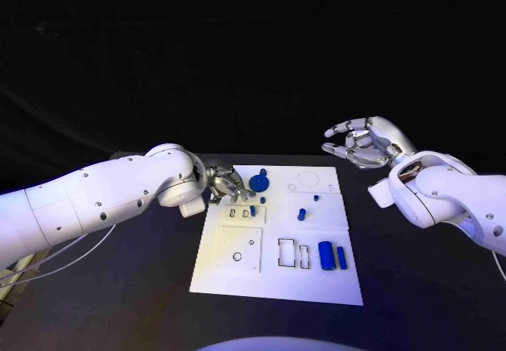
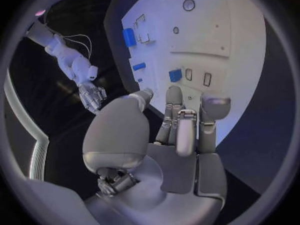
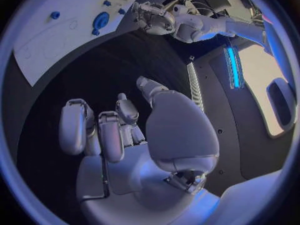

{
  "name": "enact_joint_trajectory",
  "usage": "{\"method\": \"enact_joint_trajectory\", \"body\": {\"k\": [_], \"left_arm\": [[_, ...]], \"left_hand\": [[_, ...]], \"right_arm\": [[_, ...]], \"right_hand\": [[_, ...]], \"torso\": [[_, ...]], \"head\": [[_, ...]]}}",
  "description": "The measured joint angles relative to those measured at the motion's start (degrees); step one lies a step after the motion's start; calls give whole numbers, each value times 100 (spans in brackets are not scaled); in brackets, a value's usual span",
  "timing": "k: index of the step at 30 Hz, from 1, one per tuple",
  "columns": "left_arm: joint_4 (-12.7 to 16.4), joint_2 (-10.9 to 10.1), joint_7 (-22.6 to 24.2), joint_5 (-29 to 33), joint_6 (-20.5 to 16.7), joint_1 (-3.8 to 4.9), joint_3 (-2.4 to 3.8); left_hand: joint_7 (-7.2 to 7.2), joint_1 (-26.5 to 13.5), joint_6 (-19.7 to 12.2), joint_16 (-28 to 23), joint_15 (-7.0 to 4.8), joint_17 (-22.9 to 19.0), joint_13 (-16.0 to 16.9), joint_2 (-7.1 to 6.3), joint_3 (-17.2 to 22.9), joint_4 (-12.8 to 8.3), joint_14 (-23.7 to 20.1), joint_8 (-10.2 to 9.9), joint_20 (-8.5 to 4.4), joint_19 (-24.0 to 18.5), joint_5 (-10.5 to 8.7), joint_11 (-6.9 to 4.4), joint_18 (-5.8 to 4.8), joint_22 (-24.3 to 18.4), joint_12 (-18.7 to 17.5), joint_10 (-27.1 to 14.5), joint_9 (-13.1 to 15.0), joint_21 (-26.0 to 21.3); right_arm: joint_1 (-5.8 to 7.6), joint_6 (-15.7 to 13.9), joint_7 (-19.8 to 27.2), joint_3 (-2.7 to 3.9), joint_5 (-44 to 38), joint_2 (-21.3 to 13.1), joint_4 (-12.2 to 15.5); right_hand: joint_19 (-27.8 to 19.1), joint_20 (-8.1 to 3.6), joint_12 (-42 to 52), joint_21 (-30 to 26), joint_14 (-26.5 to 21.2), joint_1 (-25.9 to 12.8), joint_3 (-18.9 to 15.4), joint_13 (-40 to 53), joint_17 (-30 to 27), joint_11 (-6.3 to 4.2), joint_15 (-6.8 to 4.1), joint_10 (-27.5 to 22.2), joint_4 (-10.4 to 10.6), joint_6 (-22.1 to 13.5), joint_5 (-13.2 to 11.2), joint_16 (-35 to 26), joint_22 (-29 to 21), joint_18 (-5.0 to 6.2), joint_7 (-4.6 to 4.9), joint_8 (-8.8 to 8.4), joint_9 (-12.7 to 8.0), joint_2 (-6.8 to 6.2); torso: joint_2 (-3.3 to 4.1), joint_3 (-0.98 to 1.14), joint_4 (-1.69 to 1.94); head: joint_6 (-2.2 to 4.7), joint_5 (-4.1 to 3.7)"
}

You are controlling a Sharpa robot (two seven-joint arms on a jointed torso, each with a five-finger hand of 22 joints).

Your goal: Assemble the parts on the task board

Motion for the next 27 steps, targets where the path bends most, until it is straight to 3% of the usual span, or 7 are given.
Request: {"method": "enact_joint_trajectory", "body": {"k": [2,5,8,12,27], "left_arm": [[-60,65,-99,-68,80,31,-34],[-164,166,-231,-163,189,90,-105],[-233,241,-335,-232,272,129,-153],[-308,345,-472,-310,353,169,-201],[-522,591,-853,-440,567,230,-281]], "left_hand": [[9,-50,-24,88,10,0,112,26,0,0,6,212,43,65,0,-10,-87,360,262,25,99,227],[-209,-286,196,171,-90,0,1313,118,0,0,0,689,-52,278,0,-164,-178,1155,1332,943,358,711],[-289,-458,276,171,-157,-1,1755,85,-68,0,7,909,-122,348,0,-250,-268,1451,1703,1262,516,891],[-290,-766,274,171,-177,-1,1833,36,-283,9,-13,989,-142,369,0,-288,-268,1564,1768,1297,613,955],[-328,-882,232,171,-197,-2,1808,52,-414,16,7,1011,-143,369,1,-287,-268,1629,1768,1297,673,981]], "right_arm": [[0,10,-7,-1,19,-15,-8],[1,21,-19,-1,39,-38,-15],[1,30,-34,-2,50,-51,-20],[1,40,-55,-3,58,-60,-33],[-5,60,-106,-6,66,-69,-66]], "right_hand": [[-21,-20,0,-40,0,0,-16,-6,0,0,0,0,16,0,13,0,0,0,0,23,0,0],[-20,-20,0,-40,0,0,-2,-11,0,0,0,0,32,0,55,0,0,0,0,23,-7,0],[-20,-20,0,-40,0,0,-1,-11,0,0,0,0,32,0,93,0,0,0,0,23,-7,0],[-20,-20,0,-40,0,-1,-1,-20,-1,0,0,0,32,0,132,0,-1,0,0,45,-14,1],[-20,-20,0,-73,0,-1,-1,-27,-1,0,0,0,32,0,188,-22,-2,0,0,45,-14,1]], "torso": [[-6,-1,-6],[-6,-1,-7],[-3,-1,-4],[4,0,-3],[18,-7,-3]], "head": [[-8,0],[-15,-14],[-26,-22],[-40,-25],[-86,-21]]}}
